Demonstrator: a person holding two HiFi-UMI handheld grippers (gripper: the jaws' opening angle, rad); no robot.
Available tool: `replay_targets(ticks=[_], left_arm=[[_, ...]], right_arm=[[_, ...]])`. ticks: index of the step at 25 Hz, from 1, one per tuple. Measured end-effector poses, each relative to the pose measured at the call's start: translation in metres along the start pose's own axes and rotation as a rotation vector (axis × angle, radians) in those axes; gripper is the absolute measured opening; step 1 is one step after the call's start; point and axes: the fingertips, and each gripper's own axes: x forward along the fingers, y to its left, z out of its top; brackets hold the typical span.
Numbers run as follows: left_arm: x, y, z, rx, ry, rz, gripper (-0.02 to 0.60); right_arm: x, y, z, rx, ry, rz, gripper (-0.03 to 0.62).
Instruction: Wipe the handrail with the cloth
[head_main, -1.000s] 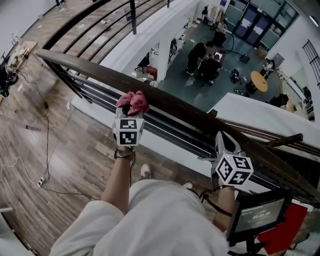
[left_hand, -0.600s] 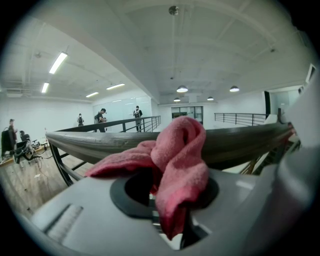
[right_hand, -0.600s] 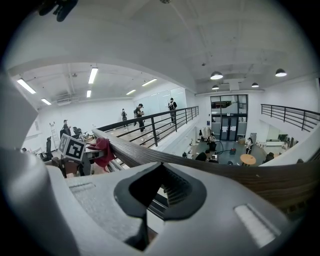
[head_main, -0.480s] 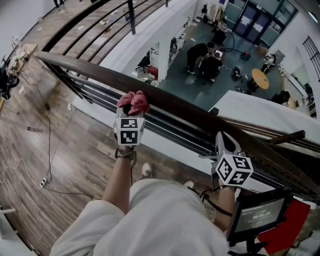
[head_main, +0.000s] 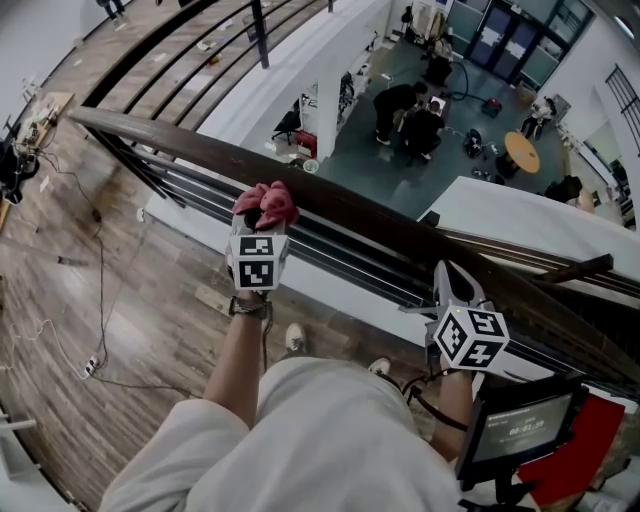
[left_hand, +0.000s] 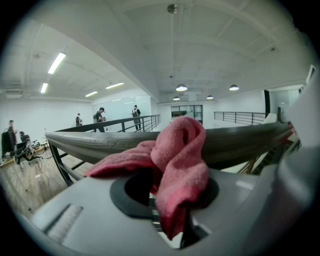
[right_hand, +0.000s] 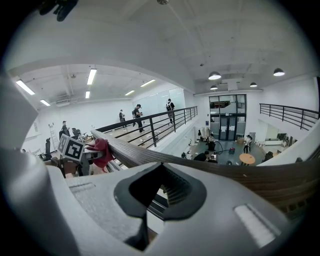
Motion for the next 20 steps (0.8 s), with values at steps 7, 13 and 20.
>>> replay_targets(ticks=[7,13,20], left_arm=[[0.002,-0.005,-0.003,0.002,0.0,-0.003,0.133],[0.001,-0.017,-0.003,0.007,0.002,-0.017,0.133],[0.001,-0.029,-0.002,0.011,0.006,-0.032,0.133]], right_arm=[[-0.002,-0.002,0.0,0.002,-0.007,0.004,0.003],[-0.008,-0.007,0.0,0.005,-0.014,-0.001,0.003],[-0.012,-0.013,-0.003,0.014,-0.012,-0.006,0.003]])
